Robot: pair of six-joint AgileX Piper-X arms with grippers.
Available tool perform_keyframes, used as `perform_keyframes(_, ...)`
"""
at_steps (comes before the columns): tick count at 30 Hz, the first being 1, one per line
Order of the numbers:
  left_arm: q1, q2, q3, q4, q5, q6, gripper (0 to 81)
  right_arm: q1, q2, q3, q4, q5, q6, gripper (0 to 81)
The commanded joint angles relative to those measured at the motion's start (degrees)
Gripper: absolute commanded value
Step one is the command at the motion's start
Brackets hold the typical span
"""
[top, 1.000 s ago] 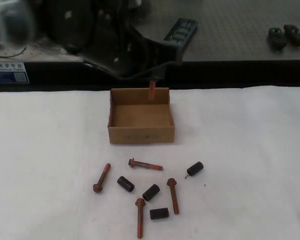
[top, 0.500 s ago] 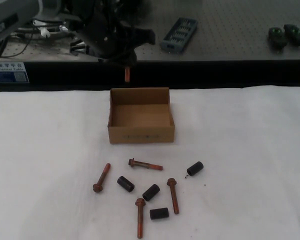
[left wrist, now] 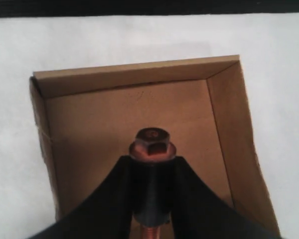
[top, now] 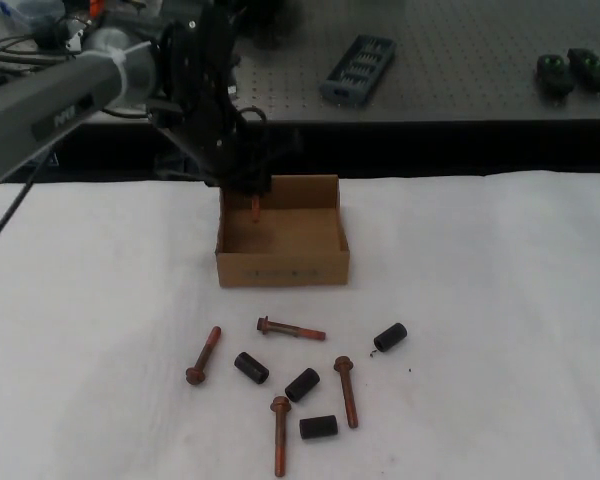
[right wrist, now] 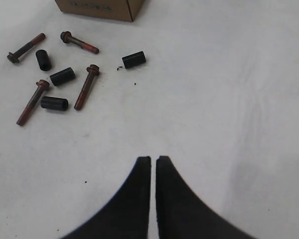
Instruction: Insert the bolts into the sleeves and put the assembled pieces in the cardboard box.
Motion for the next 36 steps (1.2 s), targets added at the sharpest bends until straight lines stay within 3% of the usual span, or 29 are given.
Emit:
perform_keyframes(1,0.0,1.5,-1.4,0.0,0.5,-0.3,0.6,-0.4,-0.4,0.0,0.0,0.1,0.1,3.8)
perform_keyframes(19,0.0,5.3,-1.4,0.0,-1.7,-0.3,0.3,-0.4,-0.4,0.0,0.0,0.1,2.6,3.8)
perform_keyframes(21,0.0,5.3,-1.4,0.0,-1.7,-0.3,3.8,-0.4,-0.4,0.0,0.0,0.1,2.6,3.8)
perform_keyframes(25,0.0,5.3,-1.4,0.0,-1.8,-0.3,22.0,-0.4,-0.4,0.0,0.0,0.1,2.6,3.8)
perform_keyframes(27,0.0,5.3,-1.4,0.0,-2.5,-0.3,27.1,-0.4,-0.4,0.0,0.0,0.1,2.6,3.8)
perform_keyframes(36,0.0,4.8,-1.4,0.0,1.1,-0.3,27.2,-0.4,-0.4,0.0,0.0,0.1,2.4,3.8)
